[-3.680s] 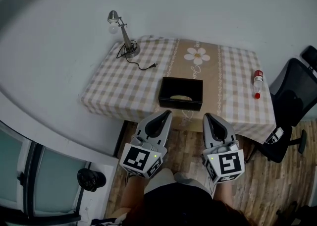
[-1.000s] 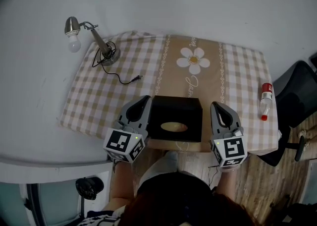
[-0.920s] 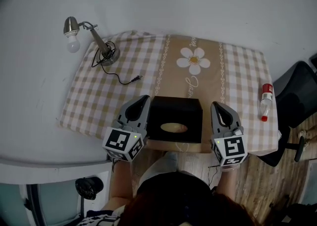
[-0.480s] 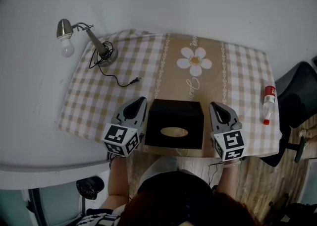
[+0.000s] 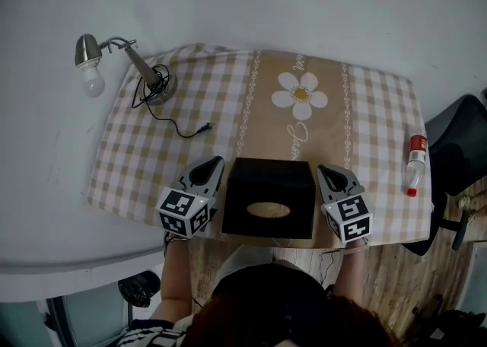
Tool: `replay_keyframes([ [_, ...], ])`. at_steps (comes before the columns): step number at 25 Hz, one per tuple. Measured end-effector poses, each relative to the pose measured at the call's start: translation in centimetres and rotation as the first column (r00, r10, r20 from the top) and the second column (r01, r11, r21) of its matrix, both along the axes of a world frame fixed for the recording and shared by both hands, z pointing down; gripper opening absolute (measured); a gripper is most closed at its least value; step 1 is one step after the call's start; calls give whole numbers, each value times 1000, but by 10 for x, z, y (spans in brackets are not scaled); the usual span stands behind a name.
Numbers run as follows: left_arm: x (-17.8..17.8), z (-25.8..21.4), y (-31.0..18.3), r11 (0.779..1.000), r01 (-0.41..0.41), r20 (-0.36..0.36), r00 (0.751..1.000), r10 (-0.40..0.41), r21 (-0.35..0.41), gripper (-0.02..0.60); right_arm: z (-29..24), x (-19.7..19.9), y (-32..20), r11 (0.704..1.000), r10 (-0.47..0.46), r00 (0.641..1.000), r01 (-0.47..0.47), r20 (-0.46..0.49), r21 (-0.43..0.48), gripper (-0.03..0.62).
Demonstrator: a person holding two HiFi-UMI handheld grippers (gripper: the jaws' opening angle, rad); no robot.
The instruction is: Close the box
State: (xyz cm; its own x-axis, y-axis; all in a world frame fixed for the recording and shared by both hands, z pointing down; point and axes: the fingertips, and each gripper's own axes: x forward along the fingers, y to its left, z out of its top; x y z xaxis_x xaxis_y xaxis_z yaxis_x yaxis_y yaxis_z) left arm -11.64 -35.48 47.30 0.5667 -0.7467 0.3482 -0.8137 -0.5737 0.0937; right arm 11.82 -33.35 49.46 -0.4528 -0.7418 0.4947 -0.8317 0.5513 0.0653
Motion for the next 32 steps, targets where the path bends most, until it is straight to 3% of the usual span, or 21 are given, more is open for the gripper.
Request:
replay_keyframes([
  [12, 4, 54, -1, 978, -84, 94, 990, 104, -191, 31, 40, -4, 0, 982, -76, 996, 68, -40, -175, 17],
  [18, 8, 71, 3, 948, -126, 119, 979, 166, -292, 30, 49, -7, -1, 972, -102, 994, 90, -46, -219, 17],
  [24, 15, 75, 0, 934, -167, 131, 967, 217, -317, 31, 54, -9, -2, 965, -120, 992, 107, -38, -239, 17],
  [32, 21, 73, -5, 937, -179, 139, 963, 229, -300, 31, 50, -12, -4, 967, -128, 992, 123, -7, -224, 17],
])
